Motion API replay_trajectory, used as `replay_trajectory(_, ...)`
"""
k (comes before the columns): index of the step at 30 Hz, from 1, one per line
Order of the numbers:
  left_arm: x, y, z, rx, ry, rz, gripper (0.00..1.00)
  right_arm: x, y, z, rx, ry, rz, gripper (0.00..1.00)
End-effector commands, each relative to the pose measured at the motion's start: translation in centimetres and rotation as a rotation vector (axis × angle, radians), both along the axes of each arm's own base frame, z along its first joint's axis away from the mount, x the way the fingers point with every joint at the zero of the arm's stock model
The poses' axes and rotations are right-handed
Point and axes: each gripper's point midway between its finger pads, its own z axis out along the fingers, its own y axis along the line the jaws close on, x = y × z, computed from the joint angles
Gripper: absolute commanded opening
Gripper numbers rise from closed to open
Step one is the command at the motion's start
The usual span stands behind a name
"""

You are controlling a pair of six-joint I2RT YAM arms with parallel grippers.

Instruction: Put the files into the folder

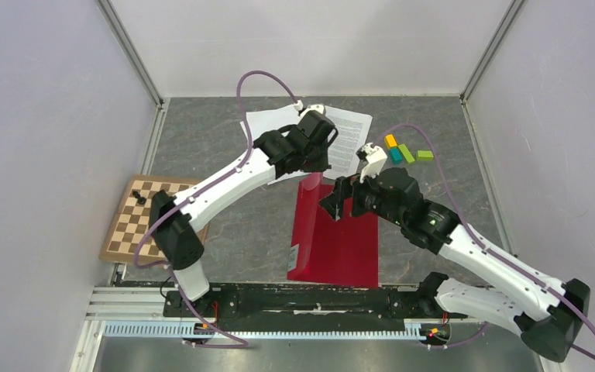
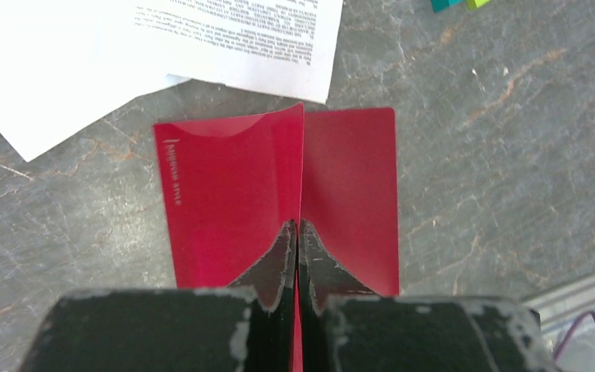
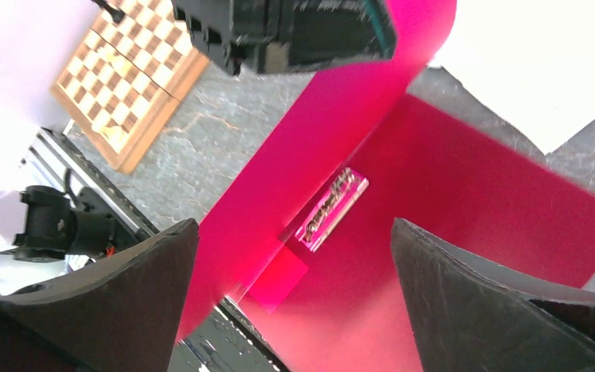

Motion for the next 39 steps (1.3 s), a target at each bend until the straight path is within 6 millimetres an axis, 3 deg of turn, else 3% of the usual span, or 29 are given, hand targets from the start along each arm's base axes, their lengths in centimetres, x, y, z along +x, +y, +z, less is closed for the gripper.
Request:
replay_trajectory(1,-1.5,0.7,3.1,-0.141,-0.043,-0.073,0.02,-0.4,-0.8,4.2,0.09,-0.111,-0.009,0.98)
replay_trajectory(4,-1.8,2.1,4.1,-0.265,-0.046,-0.069,0.02,-0.2,-1.9,2.7,0.065,-0.095,-0.06,0.98)
replay_trajectory(8,-1.3,6.1,3.9,-0.342,-0.056,0.024,0.02,0.4,-2.7,0.1,0.021,-0.059,-0.123,0.98)
replay_trajectory(12,-0.3,10.7,3.7,-0.381,-0.086,0.156,0.02,0.3,-1.4,-3.5,-0.017,0.022,-0.087,0.95)
replay_trajectory(18,0.4,15.7,1.5,-0.352,-0.077,0.279,0.02,0.4,0.8,-8.9,-0.128,0.104,-0.07,0.92)
replay_trajectory(24,-0.2,18.2,-2.0,-0.278,-0.013,0.324,0.02,-0.3,4.2,-11.6,-0.229,0.088,-0.078,0.87)
replay_trajectory(31,-0.8,20.5,-3.6,-0.268,0.007,0.395,0.02,-0.4,7.1,-14.3,-0.277,0.049,-0.114,0.82)
replay_trajectory(34,-1.2,20.9,-4.0,-0.259,0.01,0.404,0.02,-0.5,6.9,-15.7,-0.367,0.041,-0.135,0.8)
replay_trajectory(39,-1.7,21.6,-5.2,-0.217,0.025,0.409,0.02,-0.4,4.4,-17.4,-0.465,0.017,-0.177,0.76)
